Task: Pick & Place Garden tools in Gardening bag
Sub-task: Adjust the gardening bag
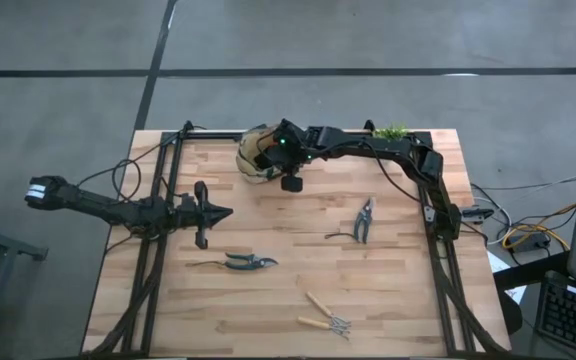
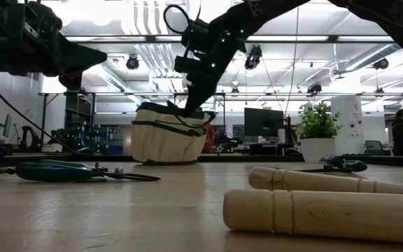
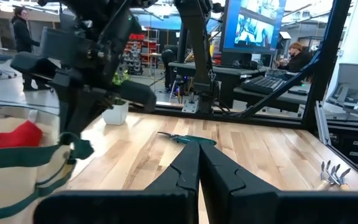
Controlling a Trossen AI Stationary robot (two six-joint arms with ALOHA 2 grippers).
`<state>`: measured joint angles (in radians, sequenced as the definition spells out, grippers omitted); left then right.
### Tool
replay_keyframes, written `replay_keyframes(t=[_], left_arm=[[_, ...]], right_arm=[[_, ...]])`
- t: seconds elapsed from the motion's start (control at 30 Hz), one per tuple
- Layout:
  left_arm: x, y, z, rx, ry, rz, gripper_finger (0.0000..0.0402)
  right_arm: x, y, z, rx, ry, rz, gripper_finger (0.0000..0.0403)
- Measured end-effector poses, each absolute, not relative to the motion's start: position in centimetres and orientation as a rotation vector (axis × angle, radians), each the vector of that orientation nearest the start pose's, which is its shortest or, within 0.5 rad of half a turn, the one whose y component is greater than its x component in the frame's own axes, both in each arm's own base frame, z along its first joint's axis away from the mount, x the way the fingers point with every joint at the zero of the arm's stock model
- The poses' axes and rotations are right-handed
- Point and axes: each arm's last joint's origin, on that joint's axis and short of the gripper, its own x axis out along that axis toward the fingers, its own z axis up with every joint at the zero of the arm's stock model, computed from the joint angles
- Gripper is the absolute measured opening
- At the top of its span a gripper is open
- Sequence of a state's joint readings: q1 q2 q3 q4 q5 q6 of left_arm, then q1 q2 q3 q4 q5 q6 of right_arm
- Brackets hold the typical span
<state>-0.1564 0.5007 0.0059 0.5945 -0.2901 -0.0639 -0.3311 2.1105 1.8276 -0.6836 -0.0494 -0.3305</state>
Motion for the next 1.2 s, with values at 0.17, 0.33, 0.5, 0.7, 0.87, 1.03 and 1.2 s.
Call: replay_keyframes(t=[0.17,0.33,0.5,0.7,0.87,1.03,1.2], left_arm=[[12.7,-1.2,17.6,-0.085,-0.099,0.130,0.0012],[12.7,-1.2,17.6,-0.085,-0.097,0.130,0.0012],[12.7,-1.2,17.6,-0.085,-0.097,0.130,0.0012],[12.7,-1.2,17.6,-0.084,-0.097,0.130,0.0012],[12.7,-1.2,17.6,-0.085,-0.097,0.130,0.0012],[12.7,-1.2,17.6,-0.084,-0.096,0.130,0.0012],[12.7,-1.2,17.6,-0.084,-0.096,0.131,0.0012]], right_arm=[[44.2,-13.0,25.3,-0.093,0.996,-0.079,0.0008],[44.2,-10.4,26.9,-0.058,1.050,-0.047,0.0008],[44.3,-7.0,27.0,-0.060,1.104,0.009,0.0008],[44.6,-2.9,26.6,-0.095,1.134,0.087,0.0008],[44.7,0.0,26.7,-0.114,1.128,0.116,0.0008],[44.6,0.7,26.4,-0.138,1.142,0.095,0.0008],[44.6,0.7,26.5,-0.101,1.142,0.069,0.0008]])
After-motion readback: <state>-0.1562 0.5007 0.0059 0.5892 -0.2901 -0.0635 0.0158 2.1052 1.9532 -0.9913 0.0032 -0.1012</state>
